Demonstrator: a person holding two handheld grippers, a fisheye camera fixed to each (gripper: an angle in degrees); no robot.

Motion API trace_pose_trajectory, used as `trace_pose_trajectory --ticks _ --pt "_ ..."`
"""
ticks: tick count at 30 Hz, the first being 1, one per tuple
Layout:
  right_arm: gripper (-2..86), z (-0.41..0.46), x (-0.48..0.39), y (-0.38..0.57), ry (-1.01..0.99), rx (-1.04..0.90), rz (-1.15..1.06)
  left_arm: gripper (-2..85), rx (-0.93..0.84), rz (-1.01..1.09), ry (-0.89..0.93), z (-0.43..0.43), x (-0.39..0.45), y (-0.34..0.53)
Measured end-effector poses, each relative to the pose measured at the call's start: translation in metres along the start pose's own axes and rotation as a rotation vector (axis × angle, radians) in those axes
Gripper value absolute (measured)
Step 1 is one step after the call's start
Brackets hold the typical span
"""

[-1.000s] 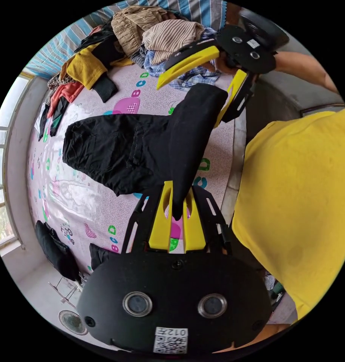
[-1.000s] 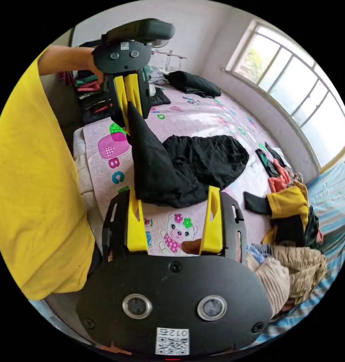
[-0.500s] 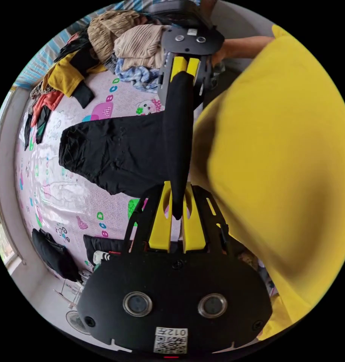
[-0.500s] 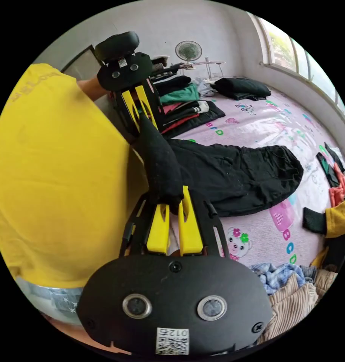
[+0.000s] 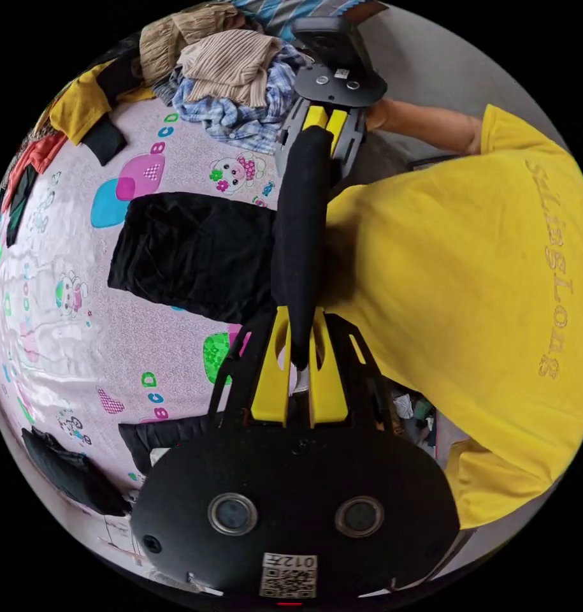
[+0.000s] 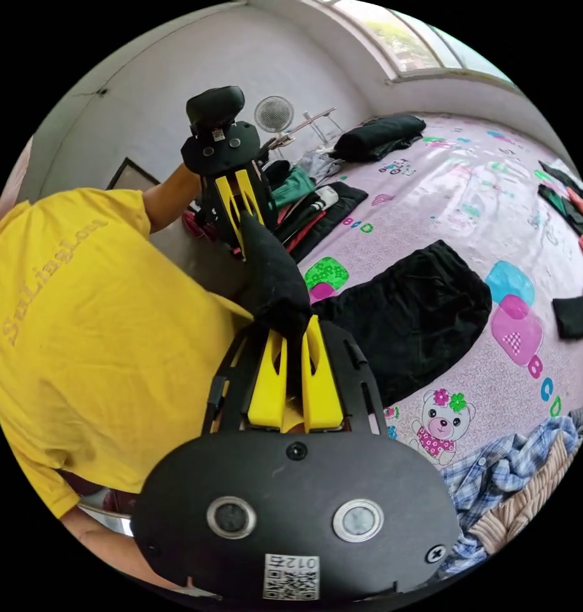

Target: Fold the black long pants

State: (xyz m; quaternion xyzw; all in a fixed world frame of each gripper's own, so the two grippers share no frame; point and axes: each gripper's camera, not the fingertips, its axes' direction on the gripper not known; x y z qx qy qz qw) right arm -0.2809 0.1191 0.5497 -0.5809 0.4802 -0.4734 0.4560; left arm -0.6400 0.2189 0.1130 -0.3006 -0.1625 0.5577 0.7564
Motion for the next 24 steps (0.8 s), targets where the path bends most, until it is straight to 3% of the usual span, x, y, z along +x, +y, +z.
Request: trace_pose_trajectory --ticks 8,13,19,23,24 --pt "3.8 0.013 0.201 -0.024 -0.082 0.034 0.268 2.7 -0.081 -0.079 0.274 0.012 -0.203 -0.042" --pt "3.6 0.053 0.317 -0.009 -0.108 -0.025 0.529 5.3 0.045 -0.333 0.423 0.051 -0.321 -0.031" --pt "6.2 0.059 0.354 0.015 -0.209 0.038 0.649 4.3 0.548 -0.549 0.326 0.01 -0.314 0.072" --pt "8.2 0.025 0.343 0.034 -0.126 0.162 0.736 2.8 0.675 -0.632 0.111 0.003 -0.248 0.116" --pt "7.9 0.01 0.329 0.038 -0.01 0.203 0.749 2.3 0.685 -0.628 0.043 0.006 -0.223 0.116"
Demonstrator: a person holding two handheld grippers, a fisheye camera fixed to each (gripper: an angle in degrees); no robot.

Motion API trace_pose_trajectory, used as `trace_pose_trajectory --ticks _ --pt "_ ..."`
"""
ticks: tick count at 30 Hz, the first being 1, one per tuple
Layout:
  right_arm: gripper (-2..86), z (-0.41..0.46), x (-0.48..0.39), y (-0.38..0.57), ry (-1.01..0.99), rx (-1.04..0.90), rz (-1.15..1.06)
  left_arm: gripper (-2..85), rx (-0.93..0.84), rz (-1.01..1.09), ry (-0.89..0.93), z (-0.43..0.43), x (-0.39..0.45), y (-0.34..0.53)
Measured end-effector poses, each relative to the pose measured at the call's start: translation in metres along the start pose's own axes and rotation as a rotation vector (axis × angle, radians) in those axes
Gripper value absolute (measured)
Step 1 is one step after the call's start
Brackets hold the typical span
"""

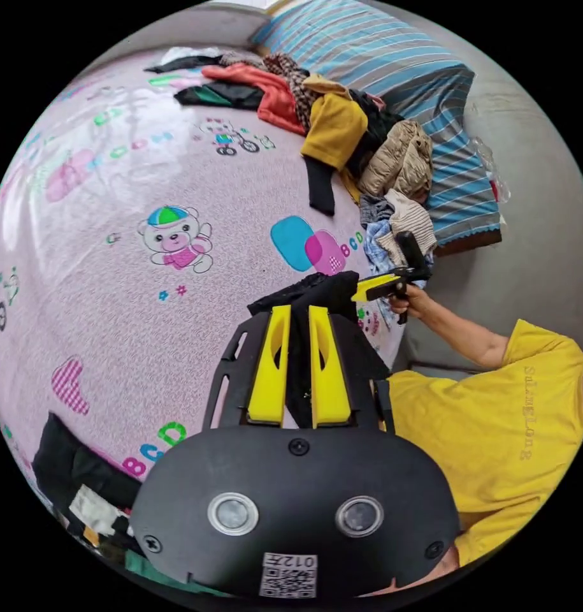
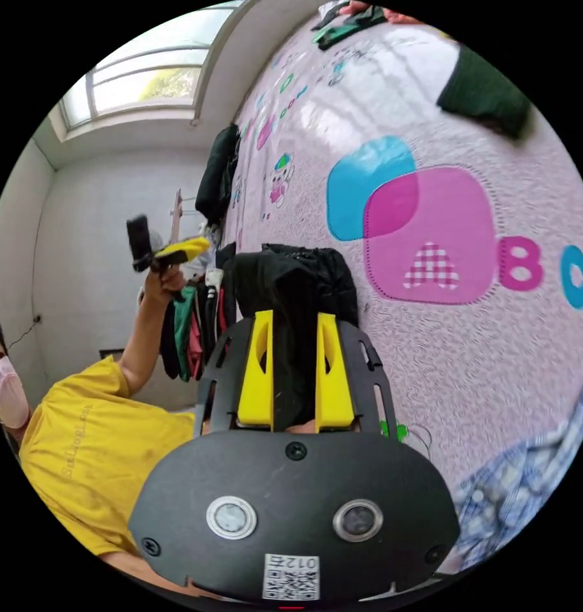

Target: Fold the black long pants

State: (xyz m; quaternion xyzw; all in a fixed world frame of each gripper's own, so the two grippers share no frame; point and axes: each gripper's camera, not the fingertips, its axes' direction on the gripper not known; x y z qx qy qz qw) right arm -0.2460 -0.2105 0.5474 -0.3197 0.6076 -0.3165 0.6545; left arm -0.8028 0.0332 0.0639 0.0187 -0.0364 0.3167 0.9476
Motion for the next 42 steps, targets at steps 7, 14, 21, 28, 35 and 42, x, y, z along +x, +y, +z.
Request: trace_pose_trajectory --ticks 7,14,21,28,35,42 --pt "1.4 0.02 -0.109 0.013 0.324 0.129 -0.377 0.6 -0.083 0.133 -0.174 0.066 0.055 -0.011" --pt "0.0 0.078 -0.062 -0.054 0.393 -0.111 -0.174 0.5 -0.213 -0.092 -0.027 0.119 -0.027 -0.031" --pt "-0.2 0.077 -0.057 -0.052 0.353 -0.185 -0.171 0.4 -0.152 -0.104 0.047 0.1 -0.035 -0.011" --pt "0.4 0.022 -0.103 0.041 0.304 -0.01 -0.273 0.7 0.004 -0.083 0.016 0.021 0.034 0.104" --pt "0.8 0.023 -0.112 0.207 0.311 -0.135 -0.279 1.9 -0.125 -0.133 -0.021 0.029 0.093 0.261" --pt "2.4 0.012 -0.085 0.291 0.278 -0.092 -0.187 4.1 -0.152 -0.135 -0.176 0.046 0.121 0.319"
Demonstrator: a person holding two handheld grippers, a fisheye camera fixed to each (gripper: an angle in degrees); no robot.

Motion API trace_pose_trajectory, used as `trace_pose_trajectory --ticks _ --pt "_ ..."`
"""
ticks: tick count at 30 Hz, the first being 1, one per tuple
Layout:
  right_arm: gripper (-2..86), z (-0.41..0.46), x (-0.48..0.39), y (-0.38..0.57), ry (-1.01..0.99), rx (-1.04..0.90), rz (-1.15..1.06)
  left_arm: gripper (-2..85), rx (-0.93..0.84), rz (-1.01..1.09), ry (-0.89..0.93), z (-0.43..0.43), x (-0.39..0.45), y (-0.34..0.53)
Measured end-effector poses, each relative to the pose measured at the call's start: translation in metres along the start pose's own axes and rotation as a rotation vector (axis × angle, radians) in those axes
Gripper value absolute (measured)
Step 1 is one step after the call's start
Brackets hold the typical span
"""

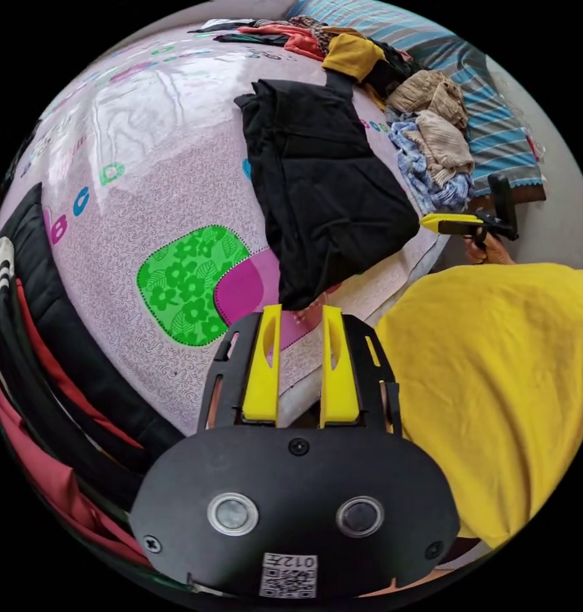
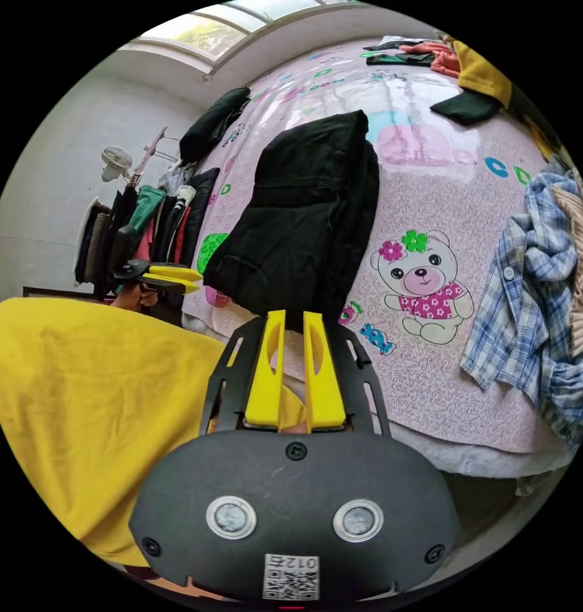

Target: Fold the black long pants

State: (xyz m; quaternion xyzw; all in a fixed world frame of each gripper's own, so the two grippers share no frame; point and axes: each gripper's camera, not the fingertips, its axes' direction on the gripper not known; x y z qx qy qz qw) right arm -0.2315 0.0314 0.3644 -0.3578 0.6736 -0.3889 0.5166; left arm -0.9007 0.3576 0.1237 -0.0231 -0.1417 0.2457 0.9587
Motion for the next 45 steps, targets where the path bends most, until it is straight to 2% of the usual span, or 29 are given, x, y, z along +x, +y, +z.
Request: trace_pose_trajectory --ticks 4,8,15,22,30,36,45 --pt "3.7 -0.007 -0.004 0.008 -0.002 0.011 -0.016 1.6 0.138 0.01 -0.048 -0.037 0.013 -0.004" --pt "5.9 -0.007 -0.013 0.014 0.029 -0.003 -0.046 0.8 0.069 0.066 0.079 -0.031 0.014 -0.02" --pt "7.2 -0.02 -0.026 0.035 0.047 0.025 -0.048 1.3 -0.04 0.114 0.002 -0.004 0.026 -0.031" --pt "7.4 -0.04 -0.032 0.051 0.064 0.048 -0.049 3.1 0.053 0.06 -0.036 -0.03 0.02 -0.018" --pt "8.1 -0.042 -0.036 0.049 0.043 -0.003 -0.073 4.2 0.014 0.117 -0.001 -0.023 0.025 -0.024" --pt "8.2 -0.042 -0.038 0.047 0.047 -0.028 -0.071 4.0 -0.032 0.085 -0.046 -0.018 0.022 -0.031" --pt "8.3 -0.046 -0.039 0.049 0.036 -0.041 -0.073 3.6 0.039 0.026 0.022 -0.032 -0.003 -0.02"
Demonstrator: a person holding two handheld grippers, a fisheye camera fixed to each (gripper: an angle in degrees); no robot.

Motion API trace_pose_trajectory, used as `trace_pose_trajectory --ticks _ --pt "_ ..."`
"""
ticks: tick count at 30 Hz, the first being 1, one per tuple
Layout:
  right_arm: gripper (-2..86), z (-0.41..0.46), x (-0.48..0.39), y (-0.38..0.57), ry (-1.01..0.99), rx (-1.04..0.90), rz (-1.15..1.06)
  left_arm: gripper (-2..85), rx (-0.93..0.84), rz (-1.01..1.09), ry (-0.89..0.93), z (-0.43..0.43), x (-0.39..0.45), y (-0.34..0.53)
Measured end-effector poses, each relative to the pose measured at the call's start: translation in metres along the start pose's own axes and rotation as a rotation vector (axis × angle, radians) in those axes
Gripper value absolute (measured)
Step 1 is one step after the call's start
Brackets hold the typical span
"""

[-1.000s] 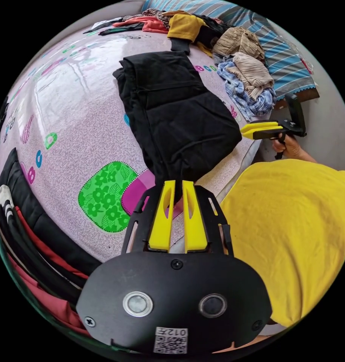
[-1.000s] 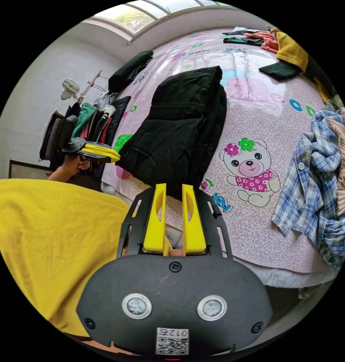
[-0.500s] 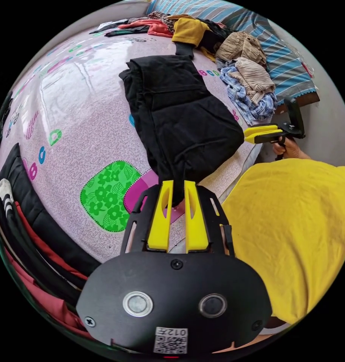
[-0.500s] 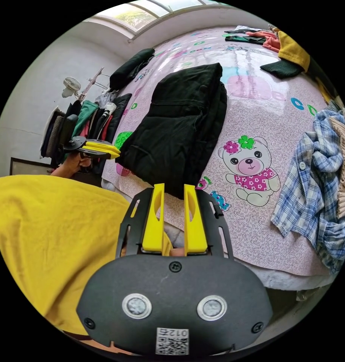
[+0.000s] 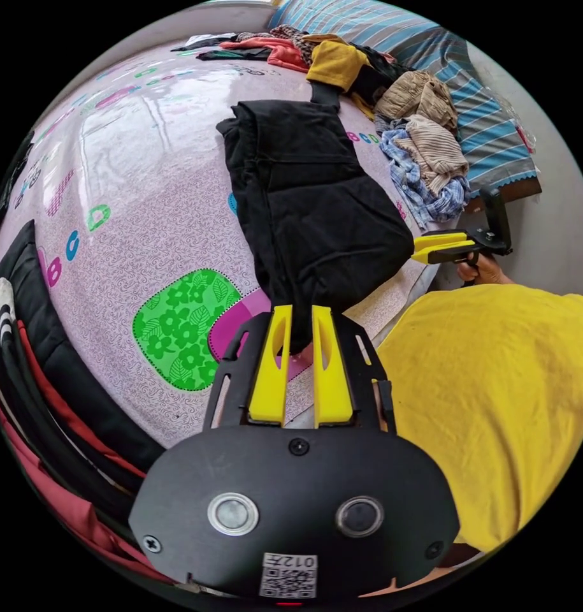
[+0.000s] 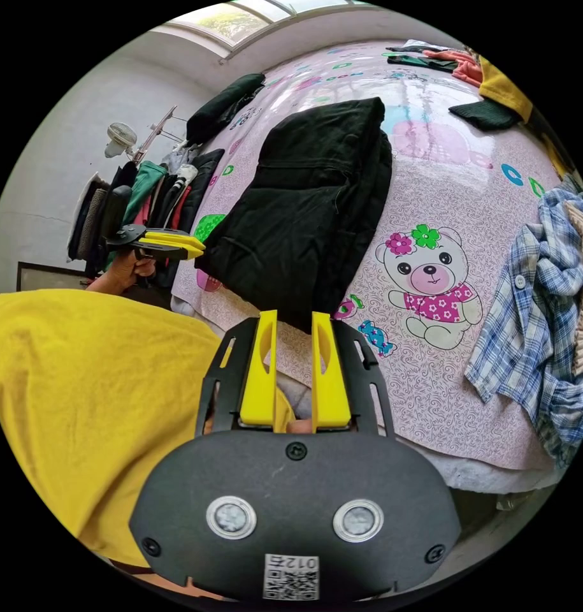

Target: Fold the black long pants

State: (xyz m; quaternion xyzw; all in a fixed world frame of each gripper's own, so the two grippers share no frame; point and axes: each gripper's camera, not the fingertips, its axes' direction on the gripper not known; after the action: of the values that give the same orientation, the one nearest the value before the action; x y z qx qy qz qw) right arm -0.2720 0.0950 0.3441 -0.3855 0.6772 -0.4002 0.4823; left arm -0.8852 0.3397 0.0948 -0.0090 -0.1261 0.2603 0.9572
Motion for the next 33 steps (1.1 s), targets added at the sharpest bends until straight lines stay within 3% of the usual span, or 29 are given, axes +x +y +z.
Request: trace_pose_trajectory --ticks 9,13,17,20,28,33 --pt "2.5 0.007 0.005 -0.018 0.023 -0.091 0.009 0.8 -0.064 0.041 -0.017 -0.001 -0.01 -0.012" --pt "1.5 -0.011 0.029 -0.021 -0.045 -0.085 0.038 0.4 0.032 -0.098 0.181 -0.017 -0.068 0.005" --pt "1.2 0.023 0.037 -0.028 -0.022 -0.196 0.058 0.3 -0.093 -0.042 0.117 0.013 -0.064 -0.005" --pt "1.1 0.026 0.042 -0.031 -0.02 -0.184 0.072 0.2 -0.051 -0.074 0.194 0.008 -0.079 0.001" --pt "1.4 0.027 0.055 -0.038 -0.064 -0.17 0.12 0.1 0.01 0.129 0.375 -0.013 -0.074 -0.001" --pt "1.4 0.033 0.056 -0.048 -0.047 -0.185 0.11 0.2 -0.026 0.08 0.323 -0.015 -0.099 -0.002"
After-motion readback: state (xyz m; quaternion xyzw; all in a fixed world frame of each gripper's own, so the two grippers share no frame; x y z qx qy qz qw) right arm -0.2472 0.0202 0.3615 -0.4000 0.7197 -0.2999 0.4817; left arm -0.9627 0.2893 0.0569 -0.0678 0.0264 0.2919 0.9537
